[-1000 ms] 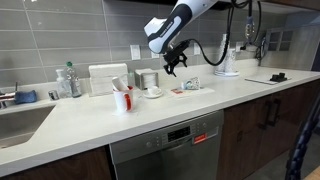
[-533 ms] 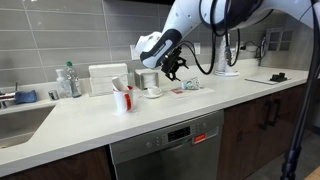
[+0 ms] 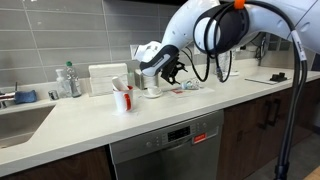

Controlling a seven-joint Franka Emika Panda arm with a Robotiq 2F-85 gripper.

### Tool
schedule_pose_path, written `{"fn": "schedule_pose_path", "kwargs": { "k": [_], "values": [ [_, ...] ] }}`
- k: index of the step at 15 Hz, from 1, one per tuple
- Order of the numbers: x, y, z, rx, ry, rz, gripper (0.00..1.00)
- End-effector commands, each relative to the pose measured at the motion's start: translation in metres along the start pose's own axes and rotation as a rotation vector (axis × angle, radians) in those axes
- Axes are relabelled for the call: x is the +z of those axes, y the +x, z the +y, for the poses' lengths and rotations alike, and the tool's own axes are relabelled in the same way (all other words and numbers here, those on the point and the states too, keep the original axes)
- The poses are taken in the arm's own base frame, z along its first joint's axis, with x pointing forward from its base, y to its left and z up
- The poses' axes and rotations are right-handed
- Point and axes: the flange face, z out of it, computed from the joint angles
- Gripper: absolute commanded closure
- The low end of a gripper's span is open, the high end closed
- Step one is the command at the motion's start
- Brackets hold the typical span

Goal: Turn the cup over

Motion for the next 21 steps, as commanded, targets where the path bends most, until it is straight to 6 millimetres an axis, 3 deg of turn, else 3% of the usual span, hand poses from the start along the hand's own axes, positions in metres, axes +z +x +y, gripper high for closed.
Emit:
{"fn": "schedule_pose_path", "kwargs": {
  "k": [1, 9, 10, 14, 18, 20, 21],
  "values": [
    [0.007, 0.008, -0.007, 0.024, -0.033, -0.002, 0.0],
    [0.025, 0.012, -0.013, 0.042, -0.071, -0.007, 0.24],
    [0.026, 0.013, -0.013, 0.042, -0.071, -0.009, 0.35],
    [0.022, 0.014, -0.008, 0.049, -0.082, -0.001, 0.5],
    [0.013, 0.015, 0.003, 0.056, -0.084, -0.004, 0.51],
    [0.011, 0.016, 0.007, 0.062, -0.089, -0.007, 0.63],
    [0.011, 0.015, 0.008, 0.06, -0.09, -0.011, 0.79]
  ]
}}
